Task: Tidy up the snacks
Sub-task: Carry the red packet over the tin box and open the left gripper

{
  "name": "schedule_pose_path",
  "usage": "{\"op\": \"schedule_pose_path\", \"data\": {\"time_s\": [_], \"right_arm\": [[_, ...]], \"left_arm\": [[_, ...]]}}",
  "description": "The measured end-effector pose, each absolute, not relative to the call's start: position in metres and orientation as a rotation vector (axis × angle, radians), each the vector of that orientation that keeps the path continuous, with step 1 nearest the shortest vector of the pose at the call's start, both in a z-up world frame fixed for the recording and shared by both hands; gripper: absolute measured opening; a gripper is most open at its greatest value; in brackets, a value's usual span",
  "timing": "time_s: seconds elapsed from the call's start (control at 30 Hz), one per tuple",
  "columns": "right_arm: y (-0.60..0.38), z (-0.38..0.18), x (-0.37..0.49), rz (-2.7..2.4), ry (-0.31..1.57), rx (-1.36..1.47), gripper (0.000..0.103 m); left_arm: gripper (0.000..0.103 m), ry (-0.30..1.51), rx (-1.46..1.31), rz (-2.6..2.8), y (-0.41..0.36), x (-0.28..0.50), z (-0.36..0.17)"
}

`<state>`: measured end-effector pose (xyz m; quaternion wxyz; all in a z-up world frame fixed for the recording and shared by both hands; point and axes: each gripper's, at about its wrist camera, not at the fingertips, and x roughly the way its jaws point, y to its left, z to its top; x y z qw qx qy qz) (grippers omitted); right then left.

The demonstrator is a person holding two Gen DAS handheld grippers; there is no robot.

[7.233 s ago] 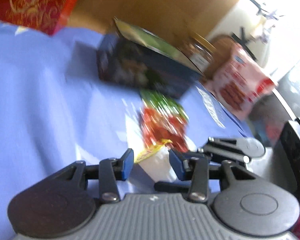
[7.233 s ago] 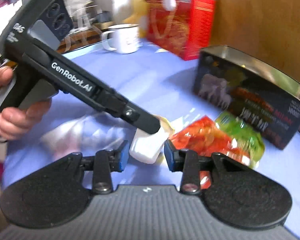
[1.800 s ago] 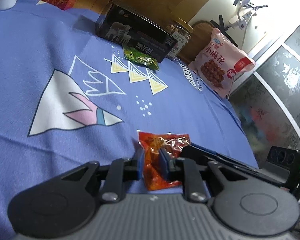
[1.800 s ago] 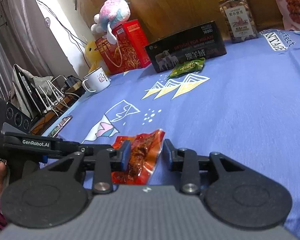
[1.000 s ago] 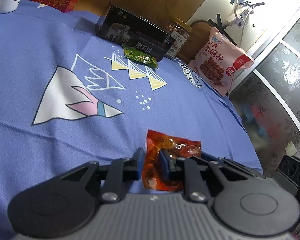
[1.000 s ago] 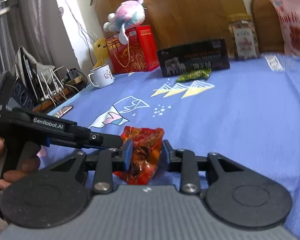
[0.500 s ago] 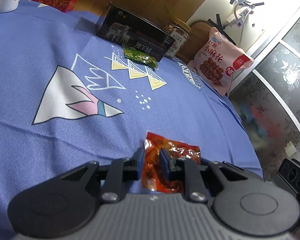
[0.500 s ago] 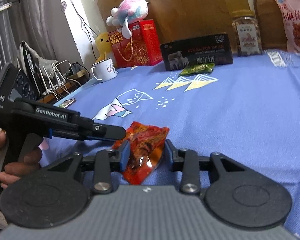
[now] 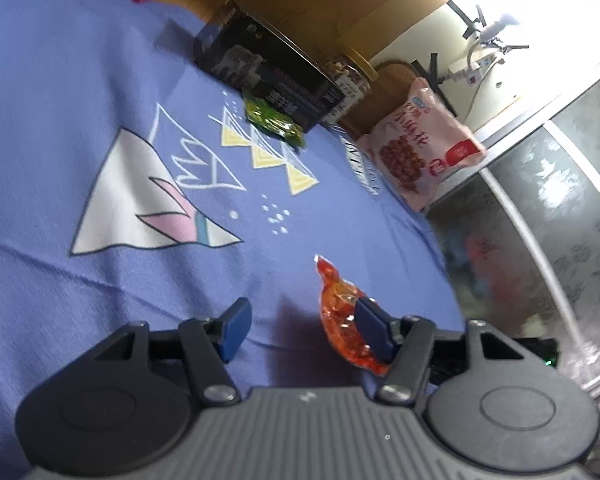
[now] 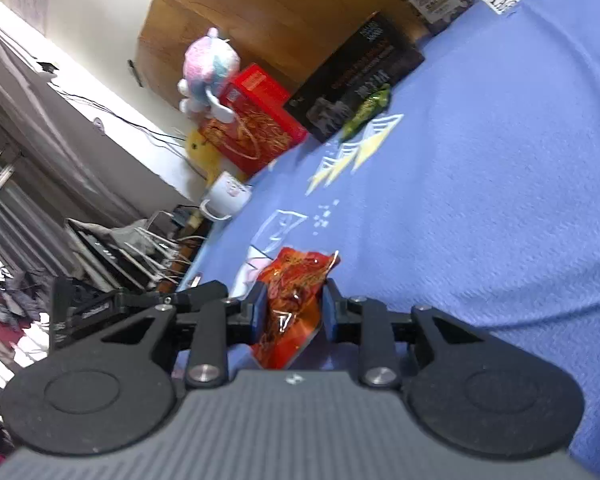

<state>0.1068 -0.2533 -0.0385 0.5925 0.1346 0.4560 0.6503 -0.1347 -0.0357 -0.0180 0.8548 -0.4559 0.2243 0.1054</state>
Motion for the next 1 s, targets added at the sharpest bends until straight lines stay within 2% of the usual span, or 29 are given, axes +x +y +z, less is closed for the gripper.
{"op": "schedule_pose_path", "data": {"time_s": [0.07, 0.13, 0.17, 0.2, 0.3, 1.0], "right_arm": [[-0.251, -0.033, 0.103, 1.527, 1.042, 0.287, 0.032], [-0.247, -0.029, 0.102, 1.546, 1.037, 0.282, 0.032], [-0.244, -0.028, 0.101, 1.556, 1.033, 0.28, 0.032], [-0.242, -0.025, 0.101, 1.563, 1.024, 0.271, 0.032], [-0.232, -0.015, 0.103, 1.562, 0.972, 0.212, 0.025], [-0.105, 0.047, 0.167, 1.564, 0.738, 0.056, 0.025]], "left_arm": [[0.057, 0.457, -0.978, 0.179, -0.036, -0.133, -0.017], [0.044, 0.465, -0.96, 0.162, -0.04, -0.127, -0.014], [0.024, 0.478, -0.945, 0.161, -0.042, -0.124, -0.013], [0.011, 0.495, -0.936, 0.159, -0.043, -0.12, -0.013], [0.009, 0.516, -0.902, 0.188, -0.04, -0.112, -0.011], [0.009, 0.481, -0.57, 0.379, 0.052, -0.011, 0.074]]}}
